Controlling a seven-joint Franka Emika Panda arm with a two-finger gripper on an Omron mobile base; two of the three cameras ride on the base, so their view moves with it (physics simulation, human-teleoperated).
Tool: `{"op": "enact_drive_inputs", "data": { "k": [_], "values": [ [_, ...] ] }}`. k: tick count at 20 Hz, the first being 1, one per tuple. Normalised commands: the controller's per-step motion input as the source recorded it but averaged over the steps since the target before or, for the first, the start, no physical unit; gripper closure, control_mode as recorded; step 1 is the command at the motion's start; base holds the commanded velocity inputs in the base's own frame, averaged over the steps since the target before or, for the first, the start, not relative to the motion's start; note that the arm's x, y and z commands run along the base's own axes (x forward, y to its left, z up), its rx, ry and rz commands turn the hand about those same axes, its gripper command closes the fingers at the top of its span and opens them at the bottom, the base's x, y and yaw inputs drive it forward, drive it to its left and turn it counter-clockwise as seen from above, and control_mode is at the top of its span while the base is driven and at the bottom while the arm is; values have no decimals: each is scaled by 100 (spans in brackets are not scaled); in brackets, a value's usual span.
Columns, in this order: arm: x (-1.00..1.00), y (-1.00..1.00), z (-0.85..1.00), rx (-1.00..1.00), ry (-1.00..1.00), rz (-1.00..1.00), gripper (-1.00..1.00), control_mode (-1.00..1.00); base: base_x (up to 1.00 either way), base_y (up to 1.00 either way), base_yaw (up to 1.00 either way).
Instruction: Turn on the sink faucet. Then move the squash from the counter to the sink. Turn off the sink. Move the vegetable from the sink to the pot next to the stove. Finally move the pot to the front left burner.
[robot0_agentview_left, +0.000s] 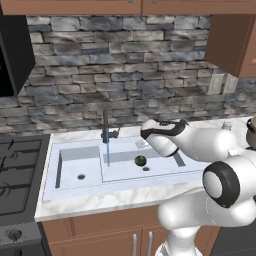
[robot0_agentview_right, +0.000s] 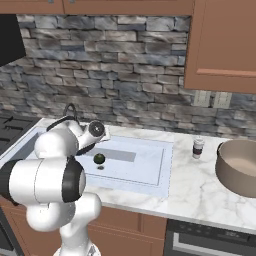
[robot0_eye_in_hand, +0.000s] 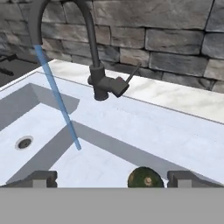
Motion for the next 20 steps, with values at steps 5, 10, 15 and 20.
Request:
{"op": "enact_drive_inputs", "data": {
  "k": [5,10,15,20],
  "values": [
    [0,-3,1,0,-11,8,-100,-100,0,0,0],
    [-2,0,13,0,-18,19,-100,-100,0,0,0],
    [3,3,8,0,-10,24,-100,-100,0,0,0],
    [27,9,0,0,-1,26,-100,-100,0,0,0]
  ]
}}
